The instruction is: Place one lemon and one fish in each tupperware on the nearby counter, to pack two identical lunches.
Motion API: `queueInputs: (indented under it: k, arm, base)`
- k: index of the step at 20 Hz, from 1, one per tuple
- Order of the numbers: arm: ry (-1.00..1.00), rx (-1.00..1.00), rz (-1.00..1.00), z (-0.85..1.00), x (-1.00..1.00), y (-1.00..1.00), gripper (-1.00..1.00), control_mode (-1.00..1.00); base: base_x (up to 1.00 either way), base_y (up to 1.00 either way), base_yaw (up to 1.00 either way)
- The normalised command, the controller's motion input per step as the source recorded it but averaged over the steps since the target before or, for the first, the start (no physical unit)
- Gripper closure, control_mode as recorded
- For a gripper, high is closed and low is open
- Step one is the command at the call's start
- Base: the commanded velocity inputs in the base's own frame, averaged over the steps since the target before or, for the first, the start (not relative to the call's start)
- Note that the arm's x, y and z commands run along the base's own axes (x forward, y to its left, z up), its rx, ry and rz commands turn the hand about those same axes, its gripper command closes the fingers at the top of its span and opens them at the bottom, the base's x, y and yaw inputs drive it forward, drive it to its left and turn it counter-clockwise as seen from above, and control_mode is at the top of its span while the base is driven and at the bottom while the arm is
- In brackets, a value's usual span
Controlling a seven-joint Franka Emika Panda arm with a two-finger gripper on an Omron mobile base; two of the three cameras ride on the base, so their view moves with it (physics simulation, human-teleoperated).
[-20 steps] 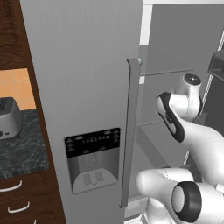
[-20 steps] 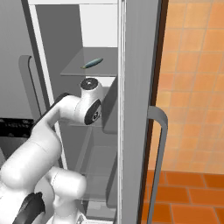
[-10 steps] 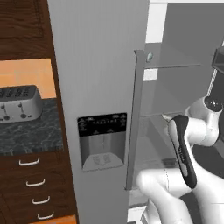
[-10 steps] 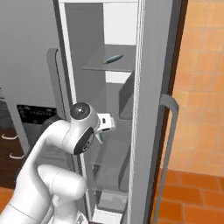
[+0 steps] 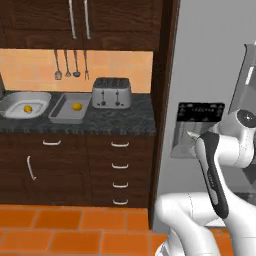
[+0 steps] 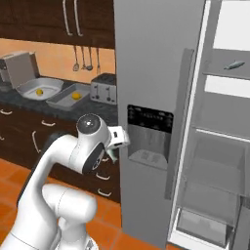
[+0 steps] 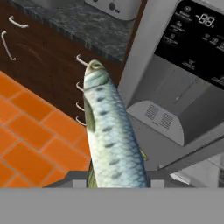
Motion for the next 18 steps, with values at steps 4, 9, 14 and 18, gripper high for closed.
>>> queueInputs:
  k: [4, 9, 14, 18]
  arm:
    - [0.00, 0.00, 0.00, 0.00, 0.00, 0.00, 1.00, 1.00]
    - [0.00, 0.00, 0.00, 0.00, 0.00, 0.00, 1.00, 1.00]
    - [0.00, 0.00, 0.00, 0.00, 0.00, 0.00, 1.00, 1.00]
    - [0.00, 0.00, 0.00, 0.00, 0.00, 0.00, 1.00, 1.00]
  base:
    - [0.39, 1.00, 0.13]
    - [1.00, 1.00, -0.03]
    - [1.00, 1.00, -0.21]
    - [1.00, 1.00, -0.41]
